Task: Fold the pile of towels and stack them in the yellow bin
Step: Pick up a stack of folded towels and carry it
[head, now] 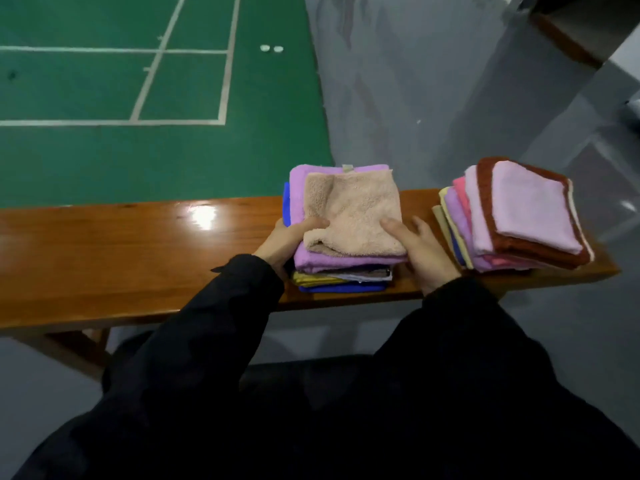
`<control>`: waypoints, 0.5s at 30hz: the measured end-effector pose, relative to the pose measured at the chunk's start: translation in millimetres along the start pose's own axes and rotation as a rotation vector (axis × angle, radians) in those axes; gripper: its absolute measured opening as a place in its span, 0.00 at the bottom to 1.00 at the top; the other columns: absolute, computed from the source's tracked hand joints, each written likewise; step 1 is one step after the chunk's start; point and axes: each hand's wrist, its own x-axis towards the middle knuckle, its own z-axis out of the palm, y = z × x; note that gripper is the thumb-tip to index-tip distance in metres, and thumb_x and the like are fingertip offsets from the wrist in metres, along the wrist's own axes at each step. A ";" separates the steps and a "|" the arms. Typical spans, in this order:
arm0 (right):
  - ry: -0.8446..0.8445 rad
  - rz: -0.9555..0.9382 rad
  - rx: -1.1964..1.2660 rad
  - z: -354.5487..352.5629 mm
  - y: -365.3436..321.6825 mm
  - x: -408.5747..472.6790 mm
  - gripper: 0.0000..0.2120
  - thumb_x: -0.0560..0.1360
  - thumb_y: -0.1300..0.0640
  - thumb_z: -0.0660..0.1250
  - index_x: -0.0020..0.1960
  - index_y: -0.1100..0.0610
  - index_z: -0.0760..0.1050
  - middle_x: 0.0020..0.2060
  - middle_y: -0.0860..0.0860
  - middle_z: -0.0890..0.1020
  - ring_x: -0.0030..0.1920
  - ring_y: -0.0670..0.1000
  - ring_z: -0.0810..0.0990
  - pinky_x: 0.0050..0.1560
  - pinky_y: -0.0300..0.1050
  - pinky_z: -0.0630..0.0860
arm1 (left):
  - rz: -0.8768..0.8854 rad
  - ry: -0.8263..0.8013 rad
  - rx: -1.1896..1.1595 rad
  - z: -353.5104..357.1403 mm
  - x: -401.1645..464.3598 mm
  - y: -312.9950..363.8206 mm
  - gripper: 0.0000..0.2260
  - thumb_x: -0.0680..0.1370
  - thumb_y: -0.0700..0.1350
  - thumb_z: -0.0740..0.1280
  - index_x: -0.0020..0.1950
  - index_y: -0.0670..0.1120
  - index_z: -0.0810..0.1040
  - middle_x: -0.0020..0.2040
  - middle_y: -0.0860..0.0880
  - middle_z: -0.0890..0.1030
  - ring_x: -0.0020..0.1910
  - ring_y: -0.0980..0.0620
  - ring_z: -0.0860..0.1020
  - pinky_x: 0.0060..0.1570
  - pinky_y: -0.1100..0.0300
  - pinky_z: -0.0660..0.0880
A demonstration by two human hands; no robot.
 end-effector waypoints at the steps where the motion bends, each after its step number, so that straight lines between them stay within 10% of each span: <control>1: -0.102 0.066 0.046 9.3 -6.2 5.6 0.53 0.63 0.32 0.79 0.79 0.57 0.63 0.68 0.50 0.78 0.66 0.53 0.79 0.72 0.55 0.71 | -0.004 -0.029 0.004 -7.8 -3.8 2.1 0.33 0.71 0.49 0.79 0.72 0.41 0.72 0.60 0.43 0.84 0.58 0.44 0.84 0.53 0.53 0.82; 4: -0.297 0.187 0.186 31.0 -15.6 17.7 0.23 0.78 0.46 0.70 0.68 0.56 0.77 0.60 0.55 0.85 0.62 0.55 0.83 0.69 0.53 0.74 | -0.010 -0.086 -0.024 -26.6 -8.4 3.7 0.22 0.78 0.45 0.72 0.70 0.42 0.75 0.62 0.43 0.83 0.62 0.44 0.82 0.61 0.51 0.79; 15: -0.234 0.485 0.509 49.4 -19.9 1.1 0.25 0.81 0.49 0.68 0.74 0.59 0.72 0.66 0.58 0.81 0.67 0.58 0.80 0.73 0.59 0.70 | -0.117 -0.001 -0.057 -29.3 -37.3 16.3 0.25 0.77 0.41 0.72 0.73 0.45 0.71 0.66 0.42 0.80 0.66 0.41 0.79 0.67 0.38 0.74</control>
